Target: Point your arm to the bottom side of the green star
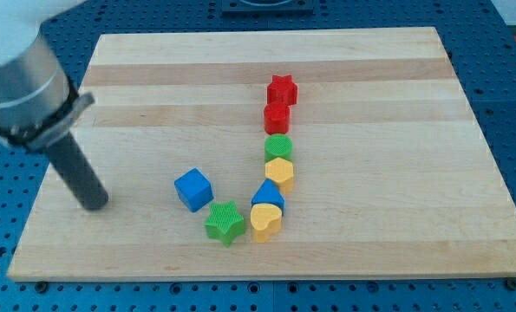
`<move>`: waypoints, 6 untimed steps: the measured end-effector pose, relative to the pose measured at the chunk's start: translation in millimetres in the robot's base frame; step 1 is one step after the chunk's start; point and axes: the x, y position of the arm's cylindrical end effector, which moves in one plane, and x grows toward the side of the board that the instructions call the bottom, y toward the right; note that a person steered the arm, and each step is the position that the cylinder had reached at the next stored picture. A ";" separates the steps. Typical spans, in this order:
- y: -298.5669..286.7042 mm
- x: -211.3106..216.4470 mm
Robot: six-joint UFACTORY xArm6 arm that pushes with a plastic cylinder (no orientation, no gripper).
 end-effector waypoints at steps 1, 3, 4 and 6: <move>13.2 51.2; 61.3 59.1; 66.3 59.1; 115.3 62.8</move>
